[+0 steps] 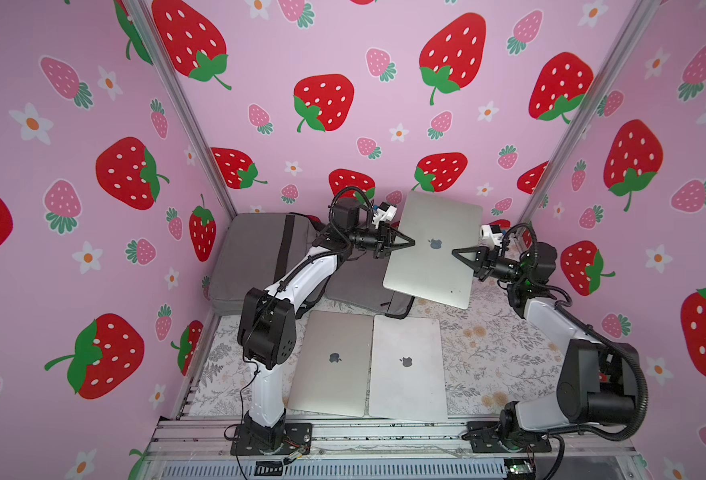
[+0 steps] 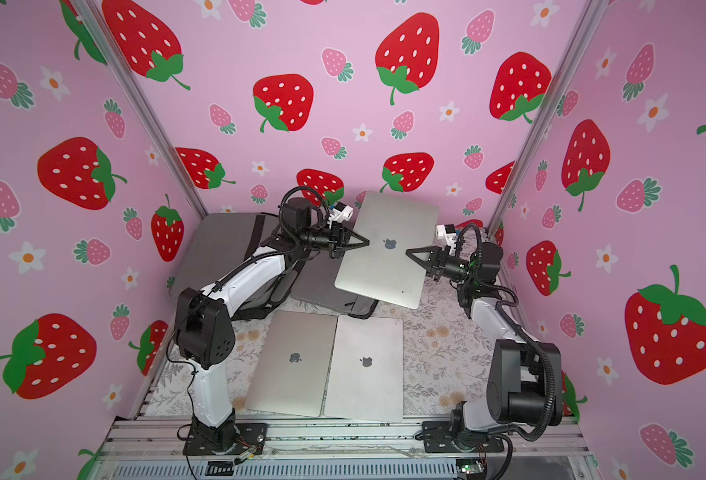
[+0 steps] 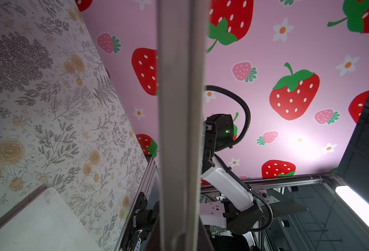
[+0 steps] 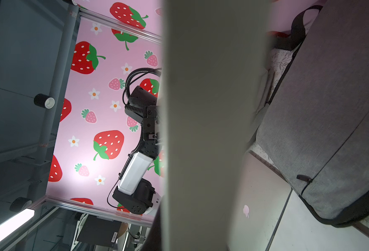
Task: Open the zippered laptop bag and take out the laptop
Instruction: Place the laptop at the center of the board.
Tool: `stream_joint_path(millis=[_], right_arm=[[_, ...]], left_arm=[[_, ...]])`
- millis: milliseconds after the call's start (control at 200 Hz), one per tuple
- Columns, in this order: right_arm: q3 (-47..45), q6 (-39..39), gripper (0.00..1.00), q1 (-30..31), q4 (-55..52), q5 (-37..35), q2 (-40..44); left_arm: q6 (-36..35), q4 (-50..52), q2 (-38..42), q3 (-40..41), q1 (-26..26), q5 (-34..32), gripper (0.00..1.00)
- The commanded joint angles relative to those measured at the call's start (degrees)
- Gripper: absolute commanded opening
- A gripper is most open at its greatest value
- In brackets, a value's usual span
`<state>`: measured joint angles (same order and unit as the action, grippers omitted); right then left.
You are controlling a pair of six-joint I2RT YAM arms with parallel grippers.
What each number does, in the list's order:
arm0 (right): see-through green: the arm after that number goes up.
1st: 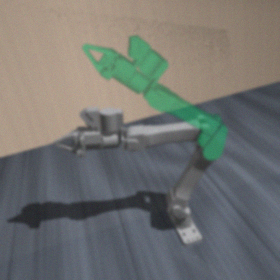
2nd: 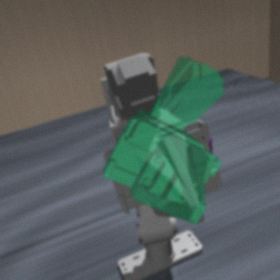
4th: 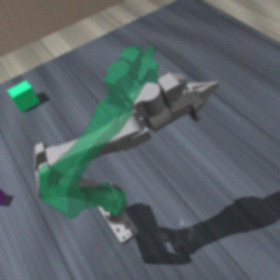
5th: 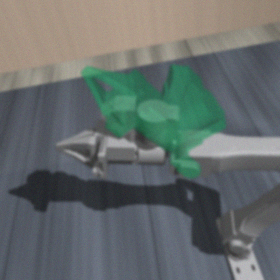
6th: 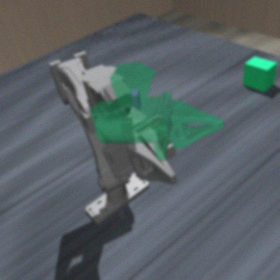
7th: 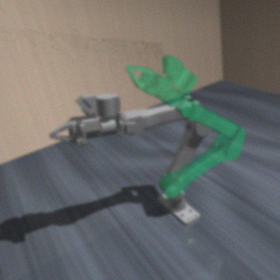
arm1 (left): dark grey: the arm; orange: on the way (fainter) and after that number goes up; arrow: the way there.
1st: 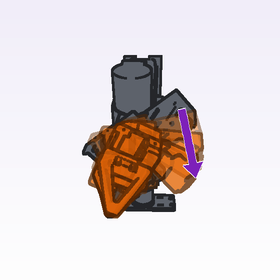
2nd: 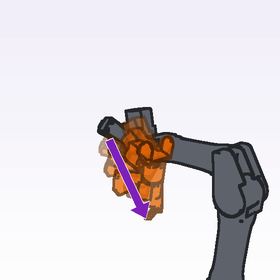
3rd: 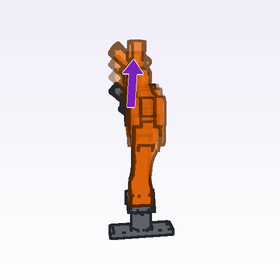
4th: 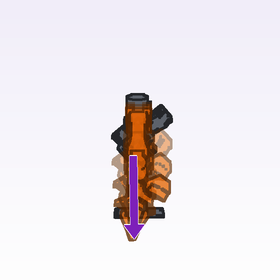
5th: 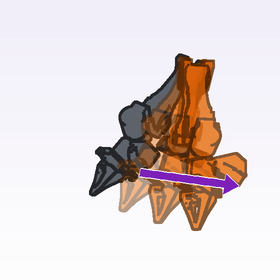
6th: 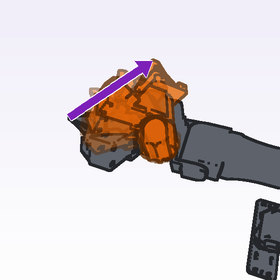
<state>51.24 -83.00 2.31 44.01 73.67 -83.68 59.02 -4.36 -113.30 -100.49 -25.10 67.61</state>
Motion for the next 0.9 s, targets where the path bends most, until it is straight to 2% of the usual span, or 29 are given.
stream_joint_path(millis=[0, 150, 315, 340, 515, 575, 690, 895], right_arm=[[0.9, 8.8, 0.0, 0.7, -5.2, 2.1, 0.5], [-0.3, 15.6, 0.37, -0.6, -13.3, -0.6, 0.8], [-1.1, 20.6, 0.51, -1.1, -19.2, -2.2, 0.6], [-1.2, 21.3, 0.57, -1.2, -20.2, -2.5, 0.6], [-1.9, 28.0, 0.78, -2.9, -30.5, -6.6, 1.9], [-0.8, 33.8, 0.82, -3.6, -39.7, -9.7, 3.3], [2.0, 43.1, 0.83, -4.0, -55.3, -17.4, 5.0], [4.3, 51.5, 0.85, -4.1, -71.4, -31.2, 7.9]], left_arm=[[0.5, -4.0, 2.2, -2.5, -0.1, 0.5, 0.0], [0.4, -4.1, 4.1, 0.3, 0.0, -1.0, 0.0], [2.1, -8.1, 7.4, 6.0, -0.2, -4.3, 0.0], [2.6, -9.2, 7.9, 7.0, -0.3, -4.7, 0.0], [2.0, -10.4, 11.6, 14.2, -1.3, -8.9, 0.0], [2.3, -12.1, 12.9, 17.9, -1.9, -10.7, 0.0], [4.0, -17.5, 15.6, 25.3, -3.8, -14.7, 0.0], [5.7, -26.2, 19.1, 35.8, -9.5, -23.4, 0.0]])
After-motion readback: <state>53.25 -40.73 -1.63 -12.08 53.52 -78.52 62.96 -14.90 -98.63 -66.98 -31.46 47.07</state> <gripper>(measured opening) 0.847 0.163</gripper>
